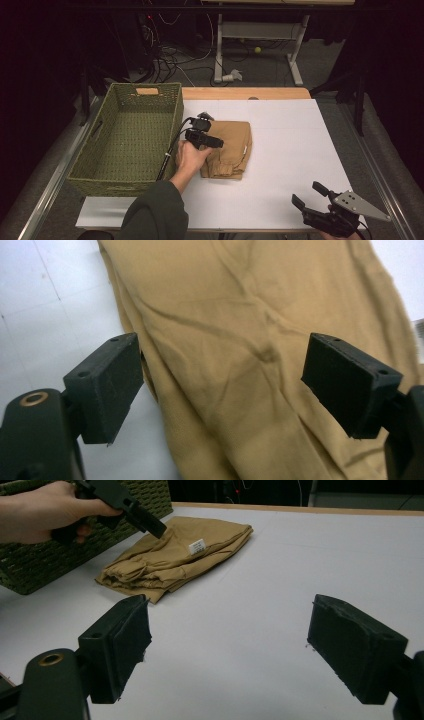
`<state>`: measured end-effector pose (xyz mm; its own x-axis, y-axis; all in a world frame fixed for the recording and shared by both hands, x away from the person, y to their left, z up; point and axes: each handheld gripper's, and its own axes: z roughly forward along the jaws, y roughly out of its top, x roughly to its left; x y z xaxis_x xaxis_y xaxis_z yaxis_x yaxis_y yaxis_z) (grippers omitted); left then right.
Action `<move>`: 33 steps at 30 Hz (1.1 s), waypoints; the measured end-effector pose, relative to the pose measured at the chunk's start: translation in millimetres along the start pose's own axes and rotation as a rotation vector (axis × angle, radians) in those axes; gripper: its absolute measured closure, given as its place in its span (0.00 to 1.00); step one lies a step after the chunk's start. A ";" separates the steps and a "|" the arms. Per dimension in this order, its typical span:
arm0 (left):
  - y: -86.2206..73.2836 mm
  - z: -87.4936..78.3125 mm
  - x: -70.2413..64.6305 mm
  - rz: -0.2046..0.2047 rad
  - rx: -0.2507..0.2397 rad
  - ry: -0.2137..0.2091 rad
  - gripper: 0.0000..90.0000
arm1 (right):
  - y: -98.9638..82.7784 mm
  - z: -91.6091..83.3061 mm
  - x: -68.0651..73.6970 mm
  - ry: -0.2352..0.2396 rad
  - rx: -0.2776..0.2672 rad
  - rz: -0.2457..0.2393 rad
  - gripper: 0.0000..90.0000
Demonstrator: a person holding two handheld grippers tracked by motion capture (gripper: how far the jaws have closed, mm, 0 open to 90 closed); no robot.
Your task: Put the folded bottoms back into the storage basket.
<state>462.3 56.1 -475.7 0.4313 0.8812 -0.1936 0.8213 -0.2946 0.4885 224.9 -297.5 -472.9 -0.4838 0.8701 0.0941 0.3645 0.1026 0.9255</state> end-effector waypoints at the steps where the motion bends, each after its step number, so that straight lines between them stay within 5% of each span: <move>1: 0.0 0.0 0.0 0.000 0.000 0.000 0.17 | 0.0 0.0 0.0 0.000 0.000 0.000 0.21; 12: -4.9 17.4 10.0 -0.062 0.030 -0.029 0.17 | -0.1 0.2 -0.1 -0.002 0.003 0.000 0.21; 17: -6.5 19.1 4.1 -0.020 0.037 -0.028 0.17 | -0.1 0.5 0.1 -0.004 0.004 -0.002 0.21; 24: -6.2 19.8 -1.4 -0.015 0.041 -0.022 0.20 | -0.1 1.0 0.8 -0.005 0.006 -0.005 0.21; 33: -7.0 21.3 -10.1 0.046 0.051 0.033 0.28 | -0.2 2.7 1.3 -0.009 0.015 -0.011 0.21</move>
<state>460.2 41.4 -495.2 0.4571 0.8778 -0.1430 0.8193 -0.3530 0.4518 226.4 -295.1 -474.0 -0.4806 0.8733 0.0803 0.3711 0.1195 0.9209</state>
